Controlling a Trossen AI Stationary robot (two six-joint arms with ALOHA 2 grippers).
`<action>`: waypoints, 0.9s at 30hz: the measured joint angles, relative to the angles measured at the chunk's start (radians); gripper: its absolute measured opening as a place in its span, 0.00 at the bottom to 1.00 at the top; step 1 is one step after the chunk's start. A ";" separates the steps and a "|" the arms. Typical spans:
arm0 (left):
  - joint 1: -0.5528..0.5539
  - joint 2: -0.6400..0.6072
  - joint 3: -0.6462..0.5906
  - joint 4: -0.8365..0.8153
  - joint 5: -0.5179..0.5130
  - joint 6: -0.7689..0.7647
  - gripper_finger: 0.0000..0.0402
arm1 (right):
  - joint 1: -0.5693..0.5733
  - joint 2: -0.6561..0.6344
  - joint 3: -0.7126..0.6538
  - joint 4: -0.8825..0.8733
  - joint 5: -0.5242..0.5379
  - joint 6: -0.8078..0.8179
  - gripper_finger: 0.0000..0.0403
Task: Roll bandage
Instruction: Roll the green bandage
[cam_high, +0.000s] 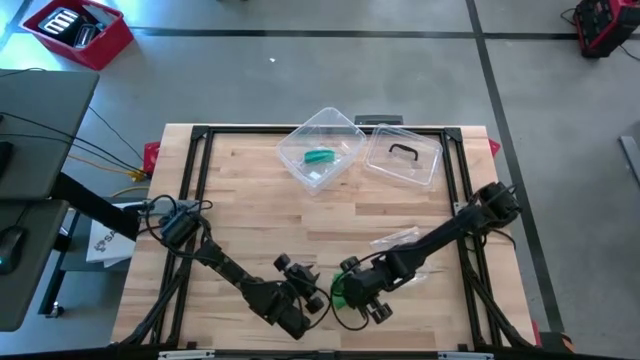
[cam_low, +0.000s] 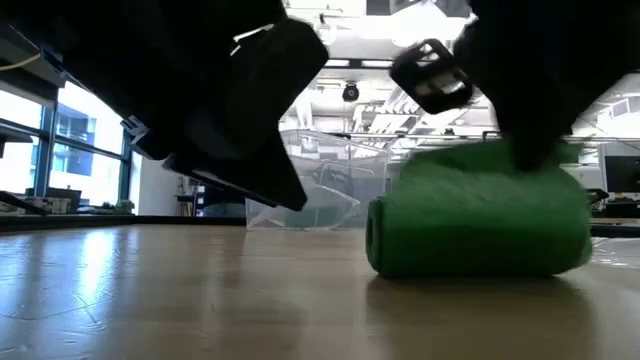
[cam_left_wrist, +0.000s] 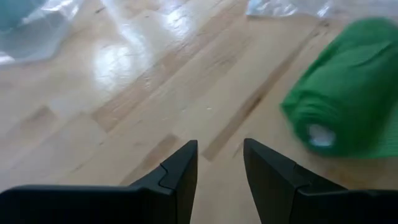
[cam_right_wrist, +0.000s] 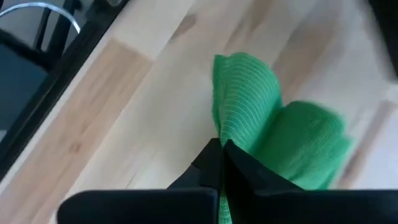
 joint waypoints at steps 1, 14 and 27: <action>-0.002 0.000 -0.009 0.034 -0.002 0.013 0.31 | 0.000 0.000 0.014 -0.012 0.001 0.006 0.00; 0.034 -0.001 -0.116 0.502 0.057 0.469 0.31 | 0.052 -0.002 0.049 -0.106 -0.001 0.041 0.00; 0.148 -0.001 -0.117 0.730 0.390 0.733 0.25 | 0.119 -0.003 0.049 -0.118 0.043 0.105 0.00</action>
